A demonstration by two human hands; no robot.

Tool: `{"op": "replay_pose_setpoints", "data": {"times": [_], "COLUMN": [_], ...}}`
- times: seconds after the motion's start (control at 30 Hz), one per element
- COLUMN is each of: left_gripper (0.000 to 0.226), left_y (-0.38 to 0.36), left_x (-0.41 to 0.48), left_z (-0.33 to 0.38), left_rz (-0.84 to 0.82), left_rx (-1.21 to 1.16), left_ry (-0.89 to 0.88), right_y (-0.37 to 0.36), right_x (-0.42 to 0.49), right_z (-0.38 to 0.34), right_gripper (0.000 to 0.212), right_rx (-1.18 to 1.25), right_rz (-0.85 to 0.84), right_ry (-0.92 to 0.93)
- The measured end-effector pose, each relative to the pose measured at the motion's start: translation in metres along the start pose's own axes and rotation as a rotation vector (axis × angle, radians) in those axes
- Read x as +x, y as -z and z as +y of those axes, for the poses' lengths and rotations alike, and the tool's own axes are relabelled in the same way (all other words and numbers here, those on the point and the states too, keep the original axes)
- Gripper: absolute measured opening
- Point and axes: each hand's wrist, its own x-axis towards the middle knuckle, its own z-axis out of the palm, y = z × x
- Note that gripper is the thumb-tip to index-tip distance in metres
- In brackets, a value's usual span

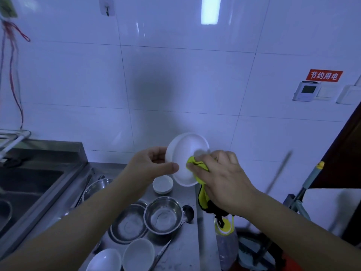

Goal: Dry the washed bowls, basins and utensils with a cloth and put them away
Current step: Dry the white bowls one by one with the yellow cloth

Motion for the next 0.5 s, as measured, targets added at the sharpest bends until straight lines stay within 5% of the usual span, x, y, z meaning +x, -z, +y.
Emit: {"op": "replay_pose_setpoints", "data": {"times": [0.1,0.3,0.5], "left_gripper": [0.048,0.058,0.053], "left_y": [-0.004,-0.020,-0.012], "left_x": [-0.001,-0.005,-0.002], "left_z": [-0.012,-0.025,-0.016], "left_rz": [0.007,0.044,0.048], "left_rx": [-0.030,-0.069,-0.079], "left_ry": [0.022,0.019,-0.023], "right_y": [0.002,-0.006,-0.005], "right_x": [0.004,0.019,0.016], "right_z": [0.001,-0.018,-0.038], "right_gripper": [0.048,0.036,0.029], "right_rx": [0.252,0.447,0.711], "right_rz": [-0.004,0.291,0.108], "right_ry": [-0.104,-0.416,-0.176]}}
